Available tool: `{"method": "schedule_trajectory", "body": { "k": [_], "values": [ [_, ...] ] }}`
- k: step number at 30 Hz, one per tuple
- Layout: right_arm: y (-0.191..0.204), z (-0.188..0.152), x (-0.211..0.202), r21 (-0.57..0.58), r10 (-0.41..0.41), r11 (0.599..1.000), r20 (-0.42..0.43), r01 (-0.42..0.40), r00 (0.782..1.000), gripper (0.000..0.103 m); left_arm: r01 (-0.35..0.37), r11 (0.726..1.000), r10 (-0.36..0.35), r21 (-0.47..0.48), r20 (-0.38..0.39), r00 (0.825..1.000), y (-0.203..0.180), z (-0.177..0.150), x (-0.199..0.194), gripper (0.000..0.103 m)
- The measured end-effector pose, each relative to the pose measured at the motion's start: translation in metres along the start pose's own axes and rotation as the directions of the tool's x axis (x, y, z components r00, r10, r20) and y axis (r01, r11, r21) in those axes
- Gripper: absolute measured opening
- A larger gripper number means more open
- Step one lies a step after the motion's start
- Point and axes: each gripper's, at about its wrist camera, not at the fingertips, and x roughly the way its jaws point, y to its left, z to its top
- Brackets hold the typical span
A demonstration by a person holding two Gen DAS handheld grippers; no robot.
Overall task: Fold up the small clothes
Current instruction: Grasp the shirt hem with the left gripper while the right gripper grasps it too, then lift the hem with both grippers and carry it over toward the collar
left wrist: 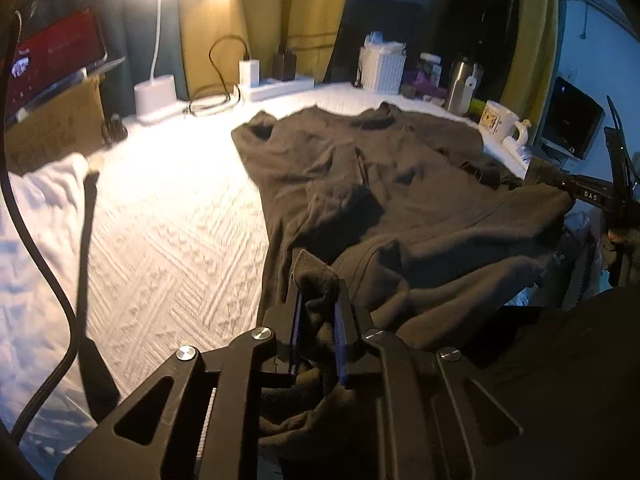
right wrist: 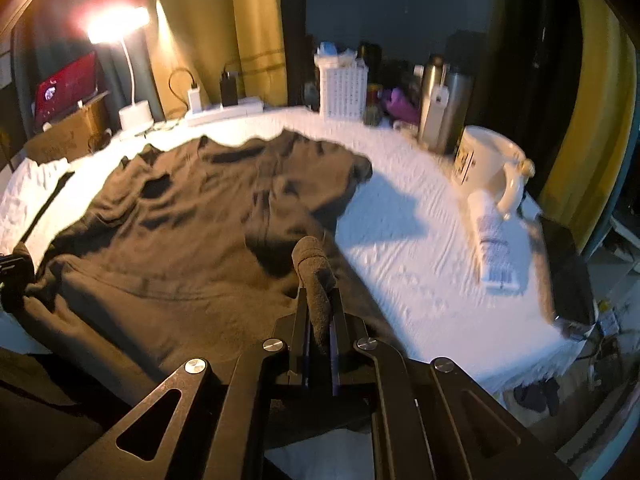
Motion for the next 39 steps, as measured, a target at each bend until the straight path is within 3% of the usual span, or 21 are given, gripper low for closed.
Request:
{"method": "schedule_trajectory", "body": {
  "k": [6, 12, 23, 39],
  "values": [
    [-0.001, 0.010, -0.024, 0.003, -0.012, 1.000, 0.064, 0.012, 0.998, 0.006, -0.016, 1.000, 0.017, -0.013, 0.096, 0.995, 0.000, 0.015, -0.024, 0.012],
    [-0.002, 0.015, -0.047, 0.009, -0.027, 1.000, 0.132, 0.027, 0.991, 0.006, -0.051, 0.998, 0.055, -0.024, 0.208, 0.977, 0.001, 0.031, -0.050, 0.011],
    [-0.013, 0.027, -0.070, 0.039, -0.058, 0.998, 0.219, 0.050, 0.974, 0.006, -0.078, 0.996, 0.088, -0.047, 0.280, 0.956, 0.004, 0.050, -0.058, 0.010],
    [-0.027, 0.055, -0.050, 0.049, -0.080, 0.996, 0.250, 0.070, 0.965, 0.006, -0.135, 0.987, 0.155, -0.085, 0.310, 0.938, 0.022, 0.082, -0.040, 0.010]
  ]
}}
